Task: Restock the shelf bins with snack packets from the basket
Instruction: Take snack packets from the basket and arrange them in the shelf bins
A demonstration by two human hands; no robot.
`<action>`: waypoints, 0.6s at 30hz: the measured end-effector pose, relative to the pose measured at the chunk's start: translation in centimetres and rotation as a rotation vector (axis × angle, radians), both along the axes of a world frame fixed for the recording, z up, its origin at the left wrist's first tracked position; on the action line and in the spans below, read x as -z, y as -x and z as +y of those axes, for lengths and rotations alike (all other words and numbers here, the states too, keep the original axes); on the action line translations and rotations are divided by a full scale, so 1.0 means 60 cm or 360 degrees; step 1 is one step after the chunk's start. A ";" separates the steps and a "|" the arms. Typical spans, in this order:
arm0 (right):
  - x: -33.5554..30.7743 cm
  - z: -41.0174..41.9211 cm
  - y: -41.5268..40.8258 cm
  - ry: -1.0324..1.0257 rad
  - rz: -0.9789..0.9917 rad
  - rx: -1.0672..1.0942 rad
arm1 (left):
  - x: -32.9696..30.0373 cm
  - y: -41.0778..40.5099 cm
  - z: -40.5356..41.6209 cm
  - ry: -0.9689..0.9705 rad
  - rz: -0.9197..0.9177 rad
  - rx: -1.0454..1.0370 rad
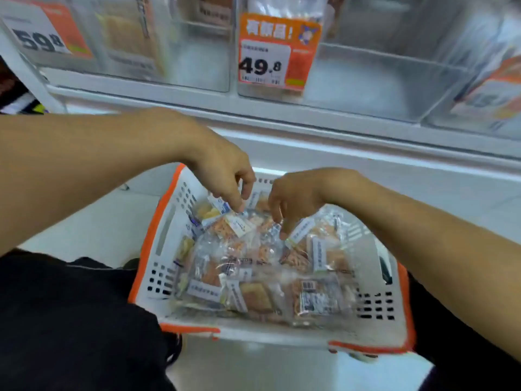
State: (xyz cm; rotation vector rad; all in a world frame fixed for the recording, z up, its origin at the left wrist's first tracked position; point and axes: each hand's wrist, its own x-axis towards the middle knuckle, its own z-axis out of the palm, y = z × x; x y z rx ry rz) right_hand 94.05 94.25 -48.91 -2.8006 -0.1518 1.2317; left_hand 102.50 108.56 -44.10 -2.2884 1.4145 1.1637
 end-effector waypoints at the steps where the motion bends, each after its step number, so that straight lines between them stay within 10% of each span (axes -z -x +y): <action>1: 0.053 -0.006 0.023 0.0117 0.0257 -0.0060 | 0.009 0.022 -0.009 -0.0052 -0.0011 0.0085; 9: 0.218 0.014 0.183 -0.0487 -0.0095 0.0532 | 0.037 0.099 -0.064 -0.0126 -0.0134 0.0415; 18: 0.082 -0.091 0.110 -0.1381 0.0024 0.0909 | 0.012 0.060 -0.063 -0.0021 -0.0200 0.0174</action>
